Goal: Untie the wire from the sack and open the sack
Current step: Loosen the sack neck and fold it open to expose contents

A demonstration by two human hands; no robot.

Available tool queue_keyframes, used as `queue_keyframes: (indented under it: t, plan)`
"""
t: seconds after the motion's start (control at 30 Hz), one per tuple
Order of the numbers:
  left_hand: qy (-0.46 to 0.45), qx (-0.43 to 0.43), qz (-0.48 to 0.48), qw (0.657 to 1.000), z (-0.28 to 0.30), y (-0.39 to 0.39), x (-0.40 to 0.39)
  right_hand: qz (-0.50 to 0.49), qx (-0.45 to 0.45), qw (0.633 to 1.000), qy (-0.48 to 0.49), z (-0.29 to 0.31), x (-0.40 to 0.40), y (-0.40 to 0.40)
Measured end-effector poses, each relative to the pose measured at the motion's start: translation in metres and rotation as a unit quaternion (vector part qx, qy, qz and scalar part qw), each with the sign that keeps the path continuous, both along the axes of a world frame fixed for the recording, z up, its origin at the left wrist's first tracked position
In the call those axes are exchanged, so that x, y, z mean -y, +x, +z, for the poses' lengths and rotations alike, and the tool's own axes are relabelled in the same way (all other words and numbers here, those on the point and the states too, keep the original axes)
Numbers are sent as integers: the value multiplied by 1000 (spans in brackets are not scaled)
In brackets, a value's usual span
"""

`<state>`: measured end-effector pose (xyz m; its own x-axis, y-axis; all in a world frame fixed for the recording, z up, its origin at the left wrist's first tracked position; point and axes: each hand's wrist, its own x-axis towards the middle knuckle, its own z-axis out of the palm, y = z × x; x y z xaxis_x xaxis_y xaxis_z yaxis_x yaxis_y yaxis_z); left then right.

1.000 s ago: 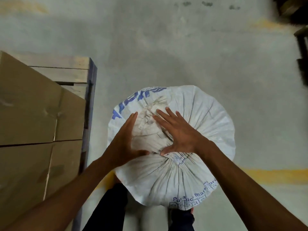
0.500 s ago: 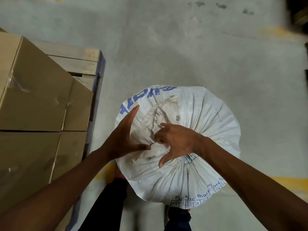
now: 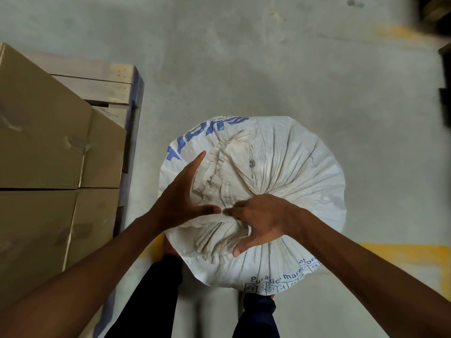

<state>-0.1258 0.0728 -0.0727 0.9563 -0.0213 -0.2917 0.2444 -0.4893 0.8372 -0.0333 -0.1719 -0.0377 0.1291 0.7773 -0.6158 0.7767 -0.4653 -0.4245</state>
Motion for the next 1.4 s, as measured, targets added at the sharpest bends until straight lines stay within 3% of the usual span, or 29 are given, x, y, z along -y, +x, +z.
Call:
queue_keyframes:
  t: [0.17,0.4,0.63,1.07,1.23,1.4]
  plan:
    - [-5,-3,7,1000,-1,2,5,30,50,998,4,1,5,-4]
    - [-3,0,20,1000,-4,-2,4,105,183,968,138,12,10,10]
    - [-35,-4,18,999,-2,-12,5,220,157,957,106,17,19,30]
    - [-23,15,-21,999,1,-5,16,189,93,976,-47,13,37,39]
    - [-3,12,-44,999,7,0,22,200,84,976,-5,16,51,34]
    - [56,28,-82,995,11,6,24,252,195,942,110,17,58,29]
